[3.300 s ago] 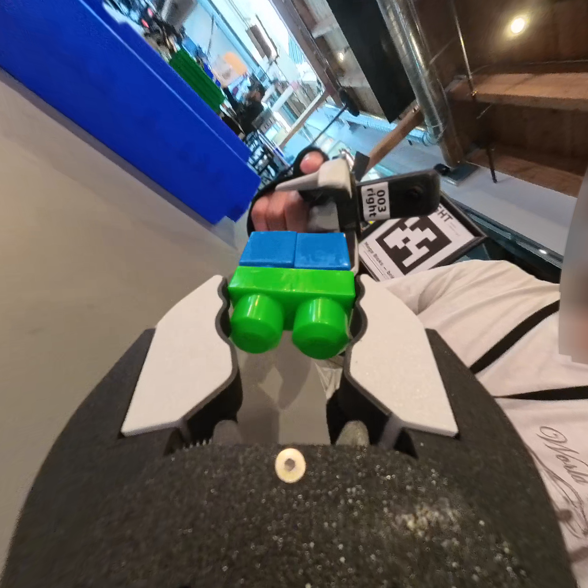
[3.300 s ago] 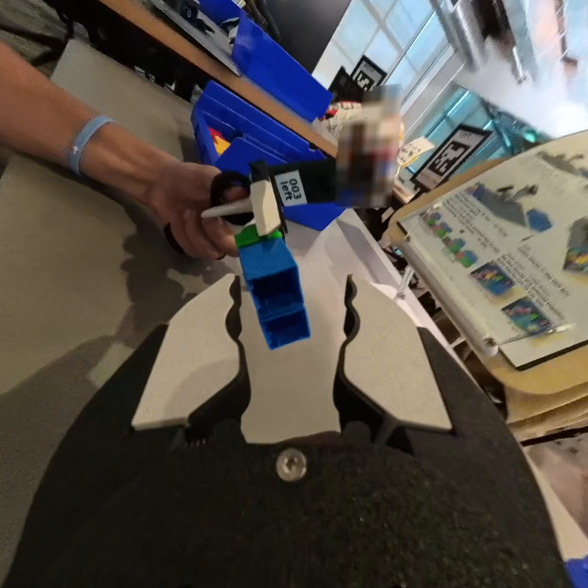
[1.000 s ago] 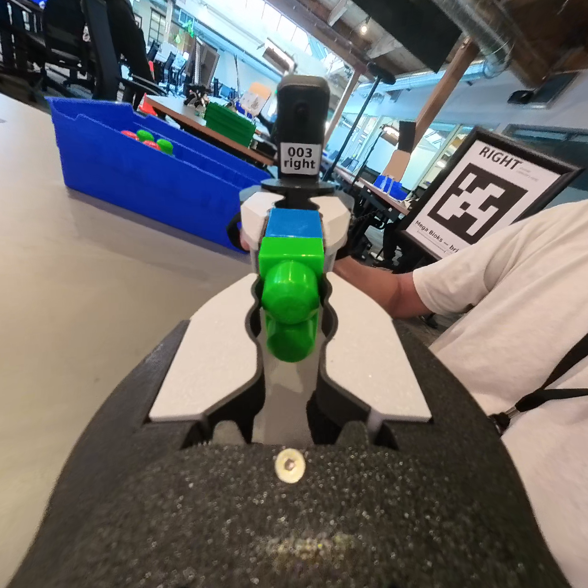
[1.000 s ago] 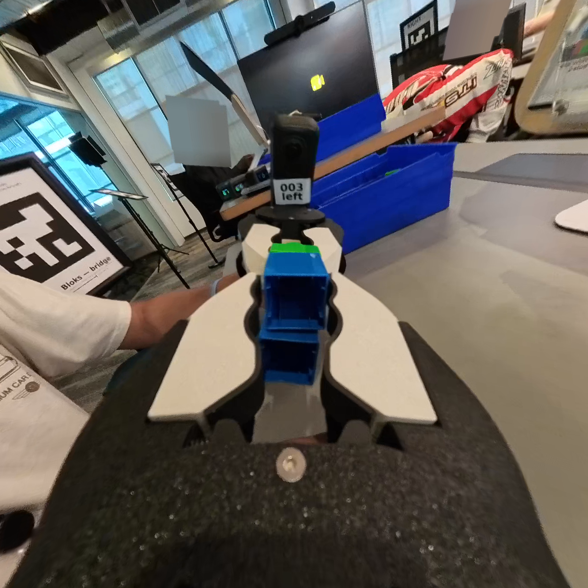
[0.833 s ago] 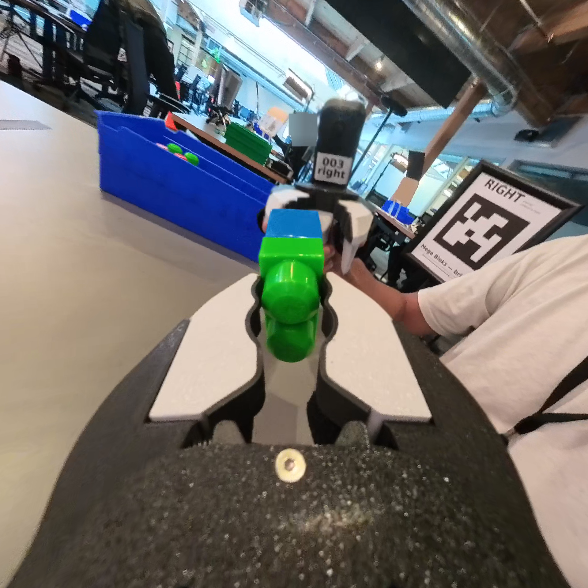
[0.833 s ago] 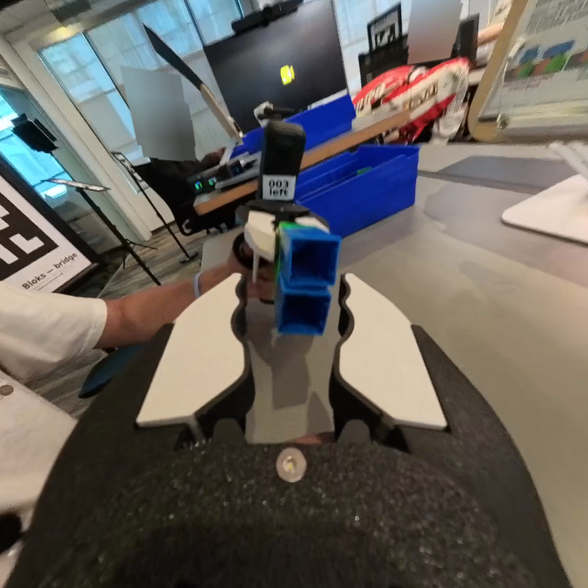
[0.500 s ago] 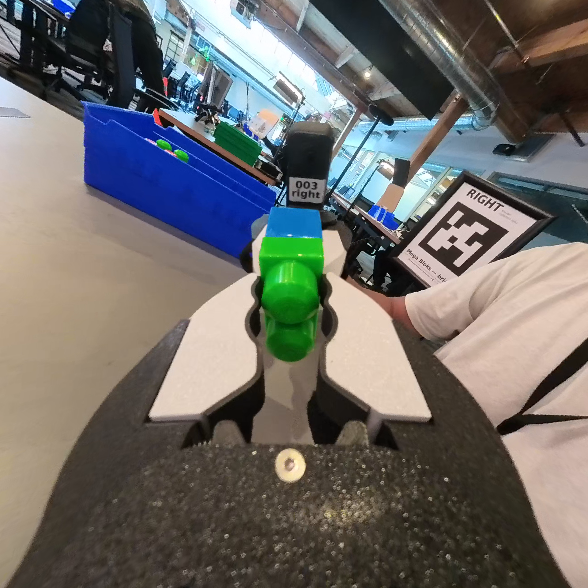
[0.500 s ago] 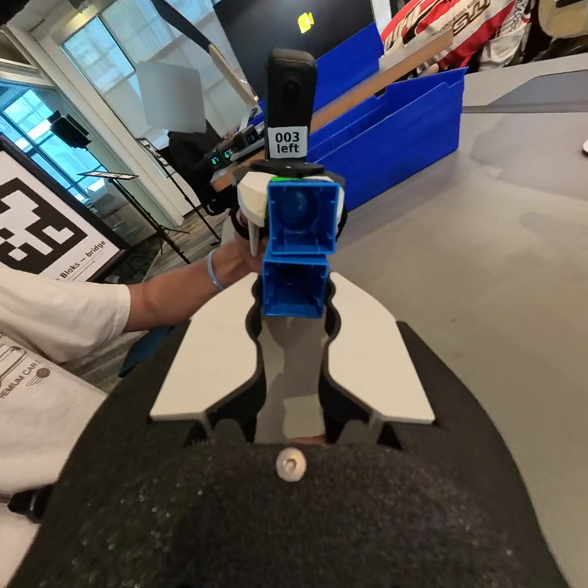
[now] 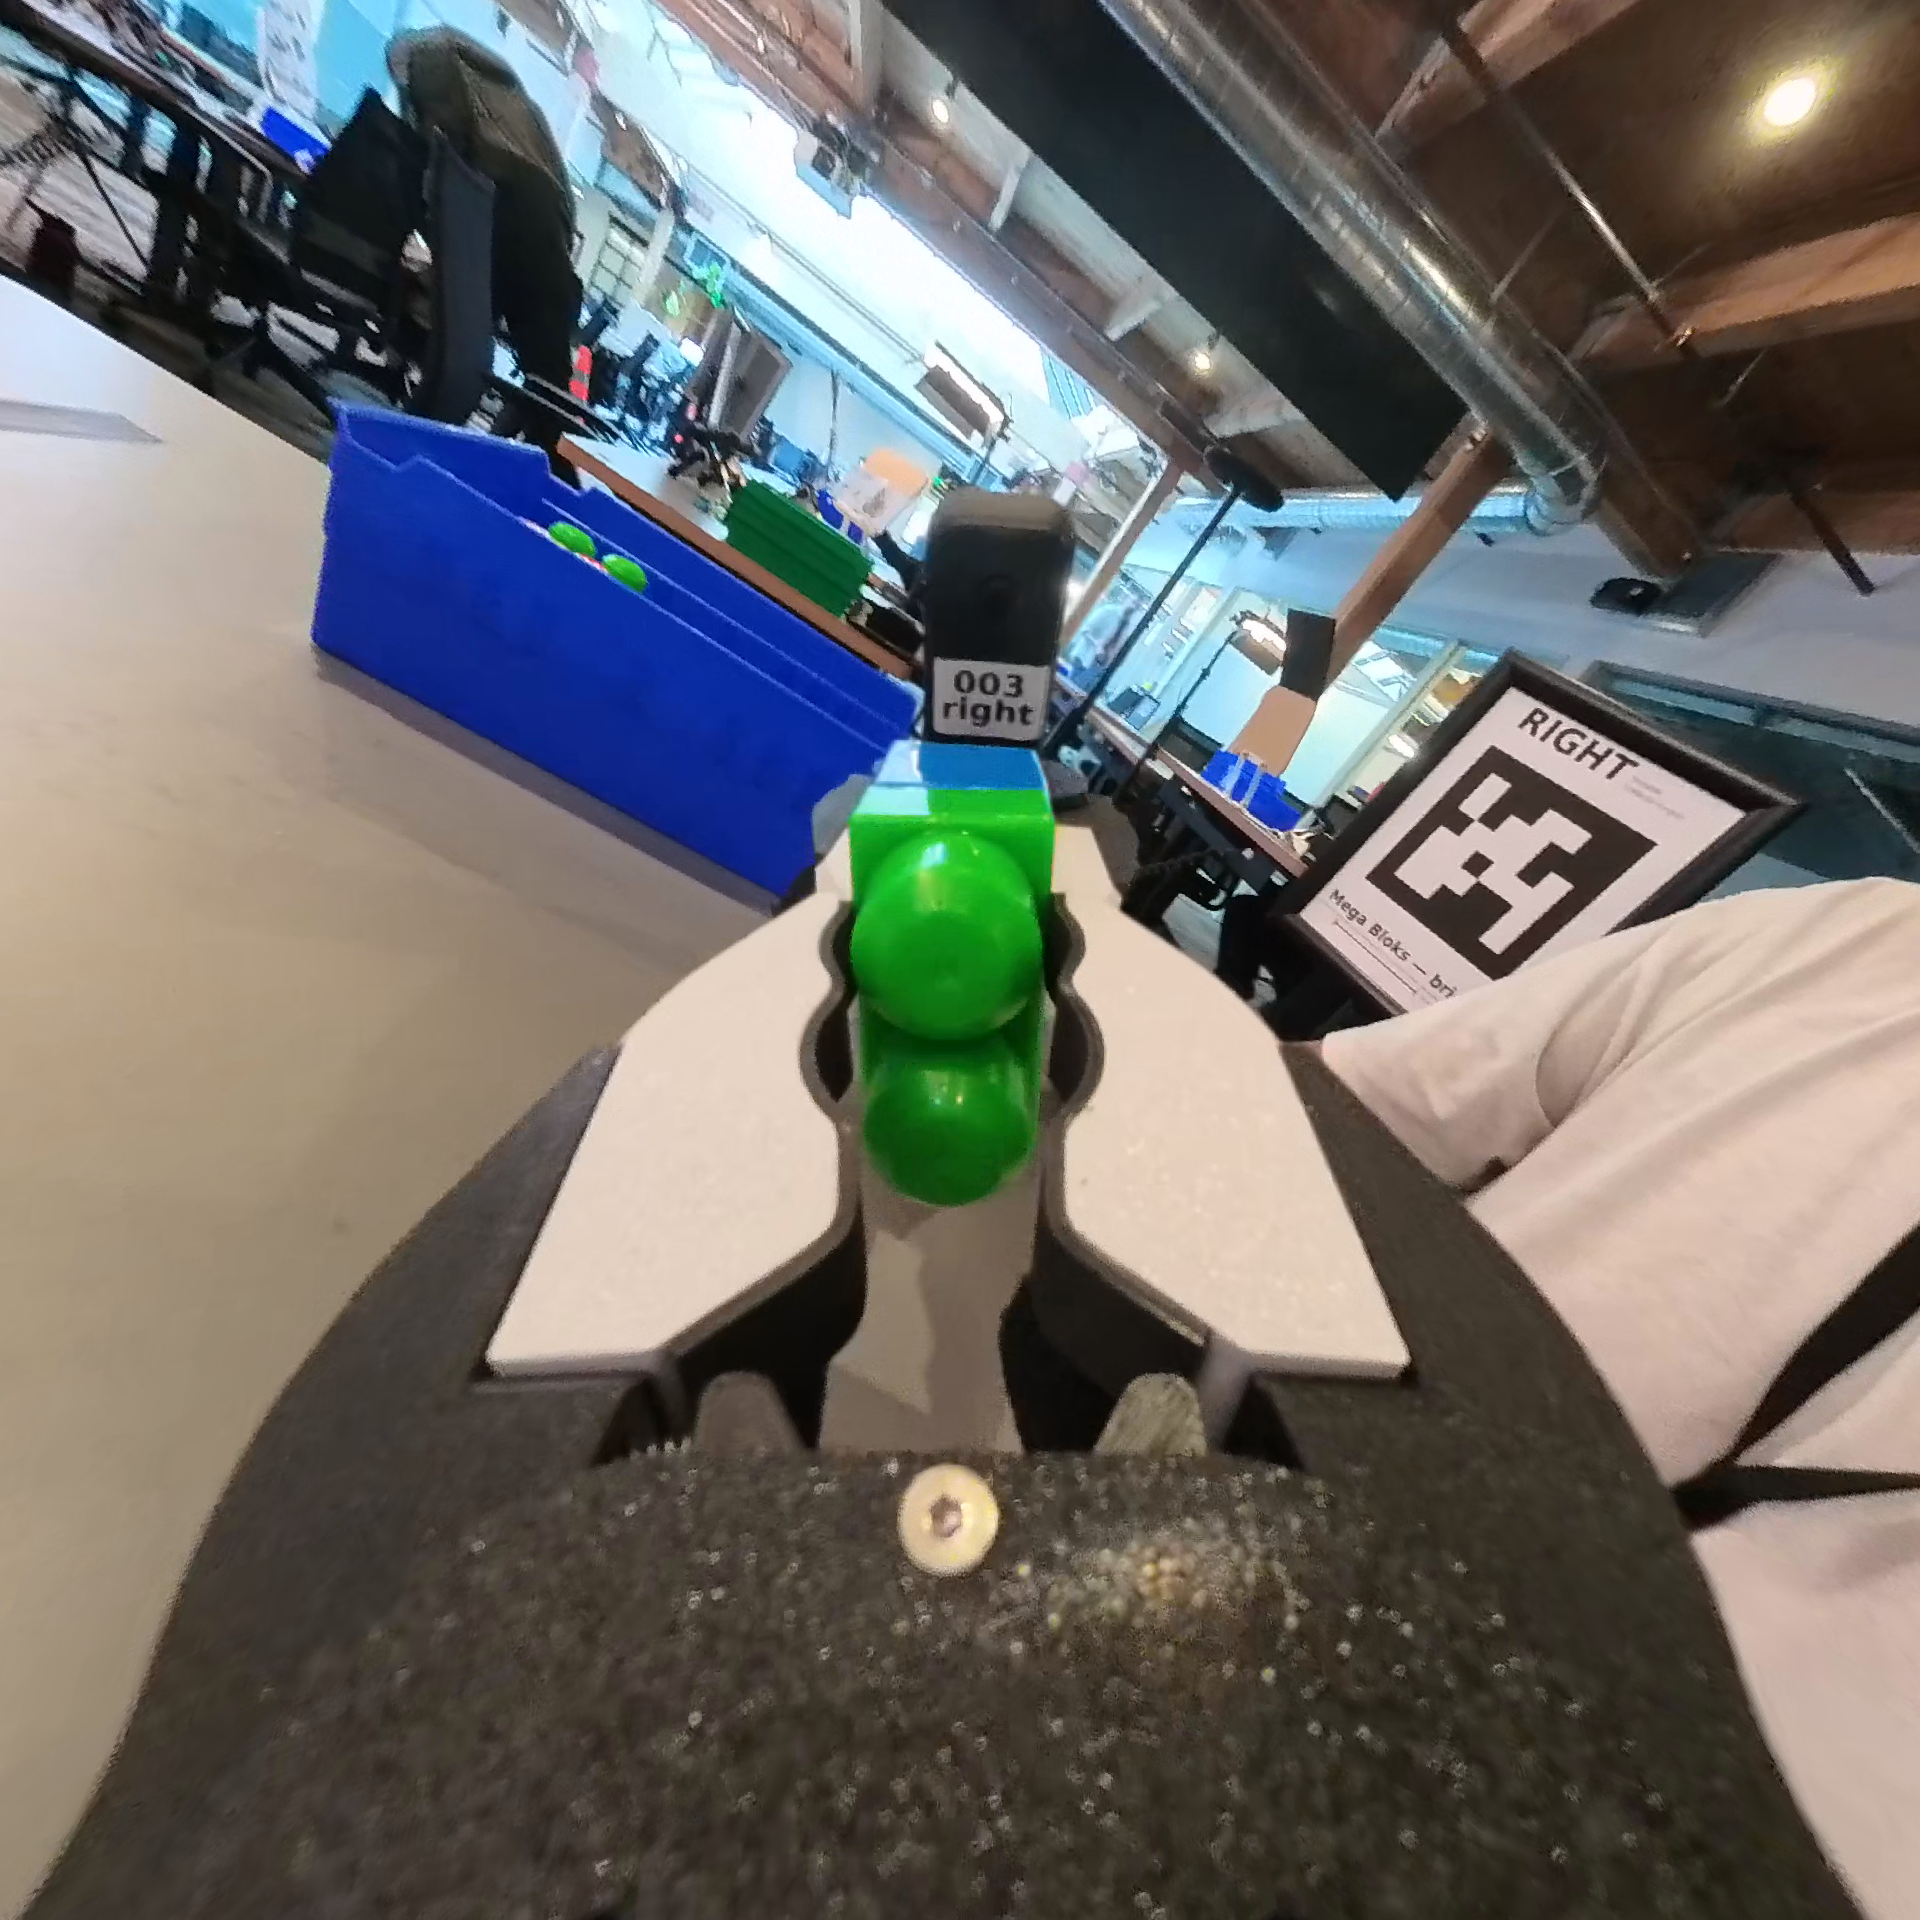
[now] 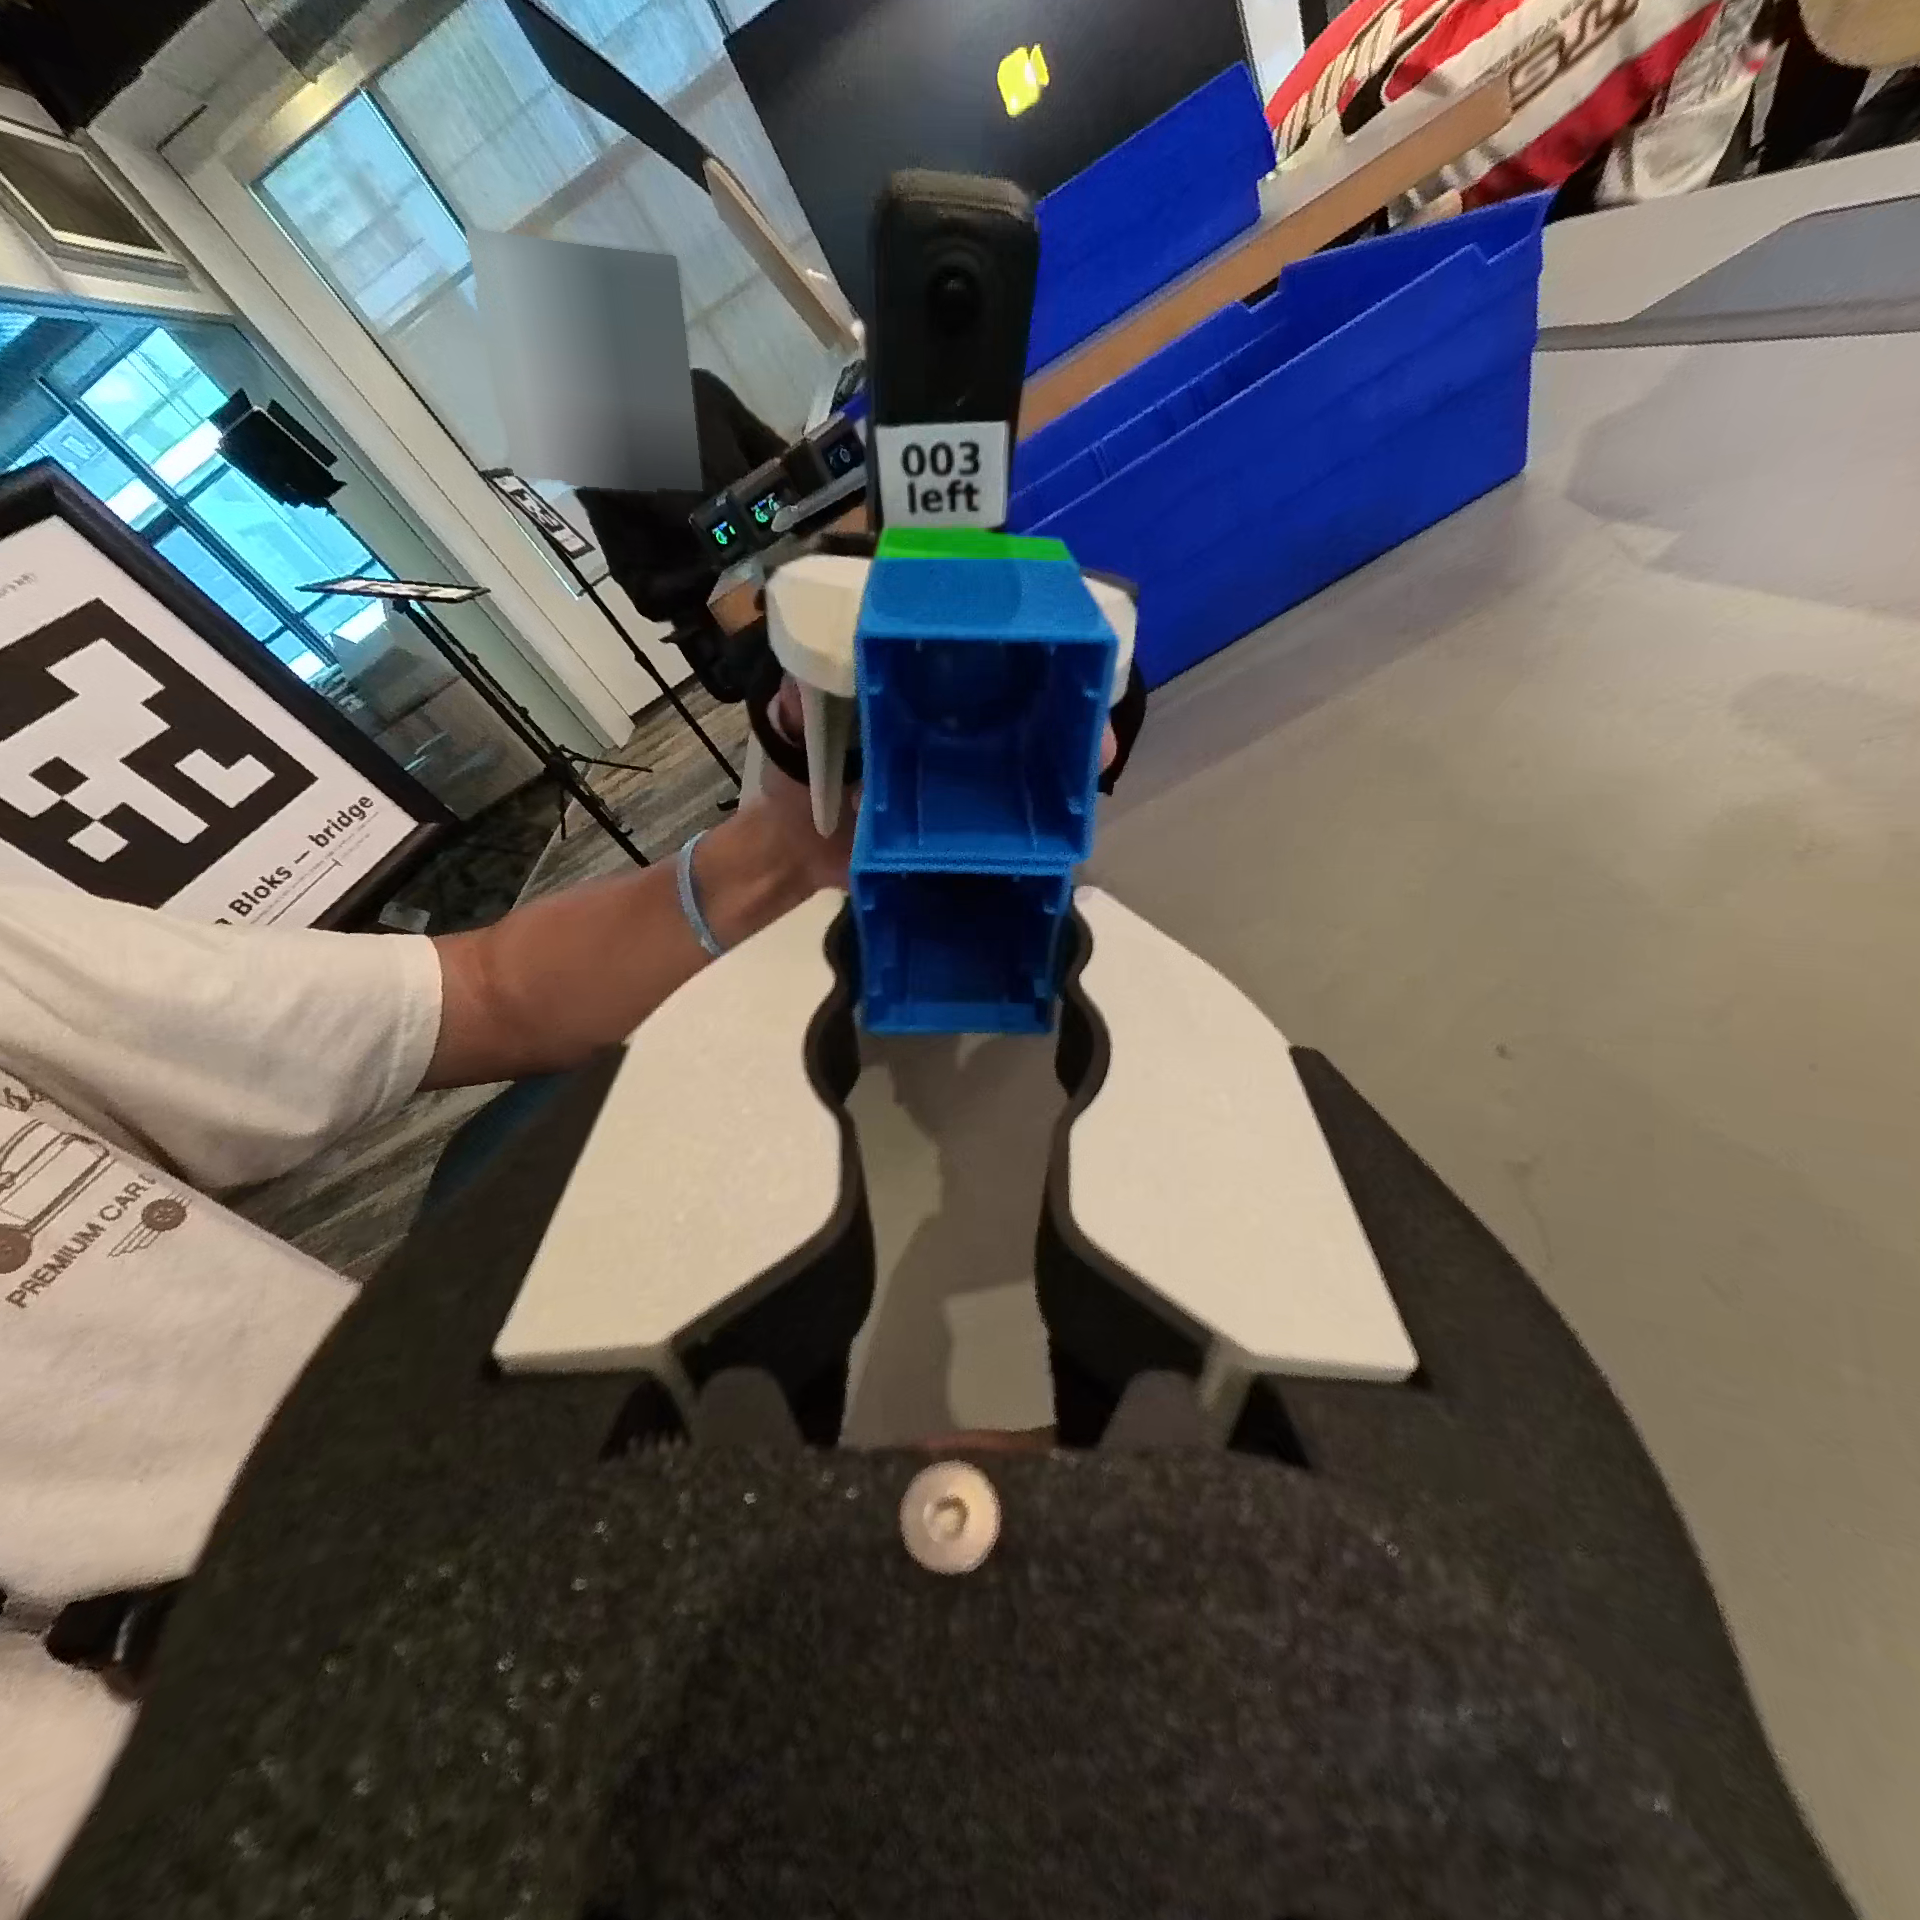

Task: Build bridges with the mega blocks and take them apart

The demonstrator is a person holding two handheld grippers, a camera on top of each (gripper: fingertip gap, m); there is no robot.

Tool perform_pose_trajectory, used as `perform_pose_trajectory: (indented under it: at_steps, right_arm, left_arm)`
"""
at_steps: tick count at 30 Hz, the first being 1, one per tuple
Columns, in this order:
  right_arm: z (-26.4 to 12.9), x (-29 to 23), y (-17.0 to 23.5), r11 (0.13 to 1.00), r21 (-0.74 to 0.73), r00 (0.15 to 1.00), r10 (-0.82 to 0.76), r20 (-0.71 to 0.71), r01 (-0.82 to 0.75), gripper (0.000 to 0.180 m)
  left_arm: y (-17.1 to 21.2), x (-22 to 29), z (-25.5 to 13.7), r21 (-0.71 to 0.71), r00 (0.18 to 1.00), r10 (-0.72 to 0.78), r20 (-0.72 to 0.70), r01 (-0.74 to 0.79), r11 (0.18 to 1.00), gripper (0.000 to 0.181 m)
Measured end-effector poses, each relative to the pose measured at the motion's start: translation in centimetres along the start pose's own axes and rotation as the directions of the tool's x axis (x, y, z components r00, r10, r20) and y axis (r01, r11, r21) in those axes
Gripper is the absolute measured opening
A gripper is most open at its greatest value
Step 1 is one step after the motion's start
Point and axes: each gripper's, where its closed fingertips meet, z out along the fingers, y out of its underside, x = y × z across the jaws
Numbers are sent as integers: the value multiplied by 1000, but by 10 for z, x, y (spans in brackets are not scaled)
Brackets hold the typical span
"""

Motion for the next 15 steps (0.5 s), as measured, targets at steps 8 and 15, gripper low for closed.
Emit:
perform_pose_trajectory:
  at_steps: [8, 15]
  right_arm:
    - [3, -2, -4, 999, 50, 1000, 6, 5, -6, 34]
    - [4, -5, -10, 997, 72, 1000, 1, 11, -2, 35]
  left_arm:
    - [-5, 3, 0, 52, 1000, 26, 9, -27, 998, 34]
    - [-9, 6, -3, 59, 1000, 9, -13, -8, 998, 34]
